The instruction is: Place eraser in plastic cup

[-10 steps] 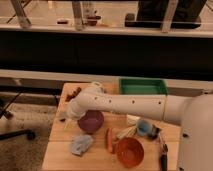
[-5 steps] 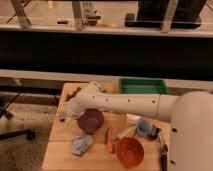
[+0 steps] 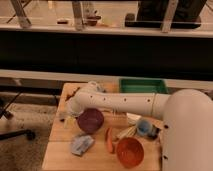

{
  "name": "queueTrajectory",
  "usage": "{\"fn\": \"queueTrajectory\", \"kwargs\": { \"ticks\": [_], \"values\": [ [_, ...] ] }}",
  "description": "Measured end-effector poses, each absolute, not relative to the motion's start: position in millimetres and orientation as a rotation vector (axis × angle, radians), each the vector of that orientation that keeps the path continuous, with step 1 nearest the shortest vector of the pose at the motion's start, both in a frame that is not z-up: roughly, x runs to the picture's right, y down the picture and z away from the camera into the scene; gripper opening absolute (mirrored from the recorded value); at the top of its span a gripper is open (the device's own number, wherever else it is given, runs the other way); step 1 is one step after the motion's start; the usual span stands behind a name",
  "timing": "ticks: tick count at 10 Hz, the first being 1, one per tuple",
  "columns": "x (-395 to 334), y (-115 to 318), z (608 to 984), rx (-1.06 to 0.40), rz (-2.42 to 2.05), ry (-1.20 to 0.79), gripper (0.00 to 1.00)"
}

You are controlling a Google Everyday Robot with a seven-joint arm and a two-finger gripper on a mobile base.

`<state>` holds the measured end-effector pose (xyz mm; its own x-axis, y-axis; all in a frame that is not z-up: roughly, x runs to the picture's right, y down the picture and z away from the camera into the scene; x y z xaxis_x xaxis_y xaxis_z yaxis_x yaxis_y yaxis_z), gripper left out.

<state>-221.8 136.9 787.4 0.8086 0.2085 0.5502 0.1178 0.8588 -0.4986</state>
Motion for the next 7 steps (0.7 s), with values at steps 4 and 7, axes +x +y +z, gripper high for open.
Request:
{"fn": "queueTrajectory", "kwargs": {
  "ticks": [4, 7],
  "values": [
    [-231, 137, 805, -0.548, 0.045, -0.623, 0.8],
    [-235, 138, 819, -0.548, 0.046, -0.599, 0.8]
  ]
}}
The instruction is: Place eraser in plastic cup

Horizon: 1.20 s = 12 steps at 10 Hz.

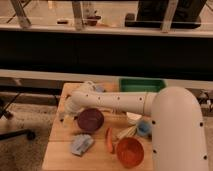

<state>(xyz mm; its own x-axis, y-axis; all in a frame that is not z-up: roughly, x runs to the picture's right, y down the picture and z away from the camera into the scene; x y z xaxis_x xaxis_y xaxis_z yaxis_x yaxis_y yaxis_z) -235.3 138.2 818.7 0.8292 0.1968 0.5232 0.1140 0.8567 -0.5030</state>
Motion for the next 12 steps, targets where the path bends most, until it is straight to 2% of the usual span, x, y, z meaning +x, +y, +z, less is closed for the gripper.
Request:
{"fn": "queueTrajectory", "kwargs": {
  "ticks": [12],
  "values": [
    [-223, 157, 873, -0.57, 0.041, -0.478, 0.8]
  ]
}}
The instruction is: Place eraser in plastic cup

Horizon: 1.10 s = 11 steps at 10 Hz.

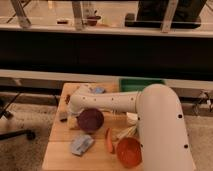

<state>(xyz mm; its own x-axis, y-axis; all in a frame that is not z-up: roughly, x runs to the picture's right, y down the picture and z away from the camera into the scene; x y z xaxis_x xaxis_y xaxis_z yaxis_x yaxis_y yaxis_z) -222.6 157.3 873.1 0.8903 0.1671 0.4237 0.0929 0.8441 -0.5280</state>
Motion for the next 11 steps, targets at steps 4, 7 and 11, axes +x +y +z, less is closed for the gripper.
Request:
{"fn": "queueTrajectory", "kwargs": {
  "ticks": [4, 7, 11],
  "values": [
    [-220, 160, 877, -0.579, 0.035, -0.464, 0.5],
    [-220, 157, 873, -0.578, 0.031, -0.469, 0.2],
    [-212, 152, 863, -0.578, 0.033, -0.482, 0.0]
  ]
}}
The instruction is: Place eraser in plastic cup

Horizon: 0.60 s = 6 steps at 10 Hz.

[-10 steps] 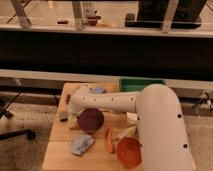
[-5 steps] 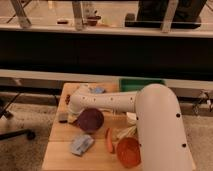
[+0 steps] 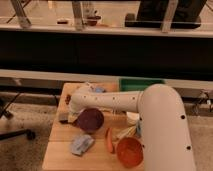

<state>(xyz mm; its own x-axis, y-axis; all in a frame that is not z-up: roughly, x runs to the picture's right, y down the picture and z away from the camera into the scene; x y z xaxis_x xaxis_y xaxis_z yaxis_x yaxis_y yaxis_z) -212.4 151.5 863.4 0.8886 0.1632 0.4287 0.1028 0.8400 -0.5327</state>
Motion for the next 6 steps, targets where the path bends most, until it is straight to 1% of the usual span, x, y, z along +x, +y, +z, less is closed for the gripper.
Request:
{"fn": "queueTrajectory", "kwargs": {
  "ticks": [6],
  "values": [
    [-213, 146, 835, -0.596, 0.029, -0.541, 0.0]
  ]
}}
